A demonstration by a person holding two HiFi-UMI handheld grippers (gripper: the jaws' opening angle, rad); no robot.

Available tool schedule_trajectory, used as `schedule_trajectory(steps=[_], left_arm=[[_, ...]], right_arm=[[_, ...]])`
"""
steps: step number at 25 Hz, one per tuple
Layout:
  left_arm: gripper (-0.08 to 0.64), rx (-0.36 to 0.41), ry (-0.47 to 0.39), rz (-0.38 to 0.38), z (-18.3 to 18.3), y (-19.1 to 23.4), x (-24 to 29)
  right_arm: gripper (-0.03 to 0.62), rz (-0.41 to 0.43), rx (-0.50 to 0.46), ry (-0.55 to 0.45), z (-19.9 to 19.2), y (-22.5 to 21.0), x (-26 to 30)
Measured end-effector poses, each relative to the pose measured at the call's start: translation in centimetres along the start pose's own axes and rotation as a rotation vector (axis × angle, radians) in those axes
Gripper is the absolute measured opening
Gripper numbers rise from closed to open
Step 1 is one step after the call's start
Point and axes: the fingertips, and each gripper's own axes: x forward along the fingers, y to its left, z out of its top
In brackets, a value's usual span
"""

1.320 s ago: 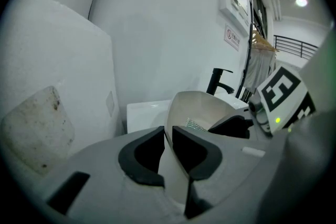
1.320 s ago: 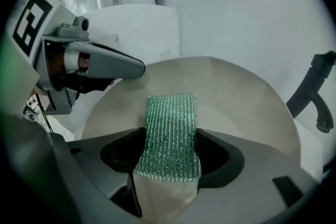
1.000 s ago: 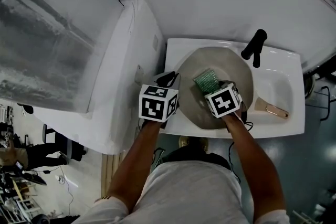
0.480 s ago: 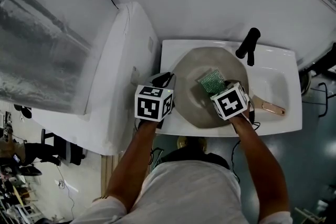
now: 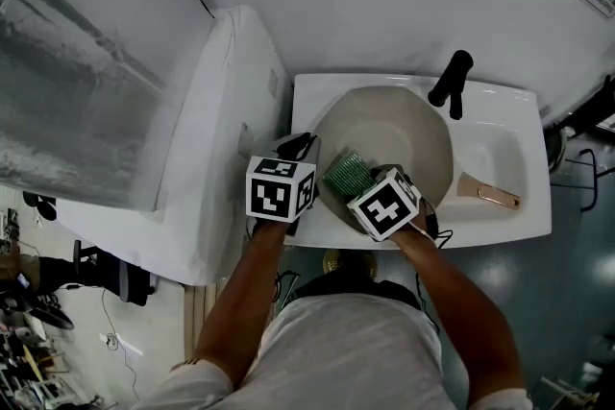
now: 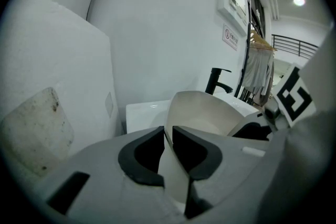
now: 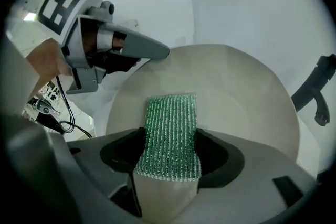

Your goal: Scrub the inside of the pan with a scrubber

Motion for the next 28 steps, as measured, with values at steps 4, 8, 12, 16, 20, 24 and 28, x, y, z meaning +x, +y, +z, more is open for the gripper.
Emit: schedule_trajectory(steps=[4,8,12,16,20,24,28], left_arm=[[0.058,-0.002,-0.004,-0.001,0.1,0.0,-0.1],[0.058,-0.002,-0.006,-0.005,0.1,0.1,-0.1],[0.060,0.003,-0.007,-0.007,0.1,0.1,-0.1],[0.061,0.011,-0.015,-0.014,0.6,-0.3,-0.2],[0.061,0.020,-0.027,-0.017,1.1,-0.7,-0.4],[0.061,0.027,-0.032,-0.016,1.5,-1.0,-0.6],[0.061,0.033,-0.038,-0.014,1.6,-1.3,-0.6]], right_arm=[[0.304,-0.019,-0.012,0.055,-1.6,-0.7,0.5],[0.304,-0.062,-0.024,0.111,-3.3,-2.4,0.3],[0.304,-0.090,-0.034,0.152,-4.6,-3.7,-0.3],[0.304,-0.106,-0.035,0.174,-5.7,-4.6,-0.9],[0.304,-0.114,-0.020,0.146,-5.7,-4.9,-1.7],[0.304,-0.128,0.001,0.071,-4.5,-5.1,-3.2],[0.304,-0.156,0.074,-0.073,-2.8,-5.6,-5.9]])
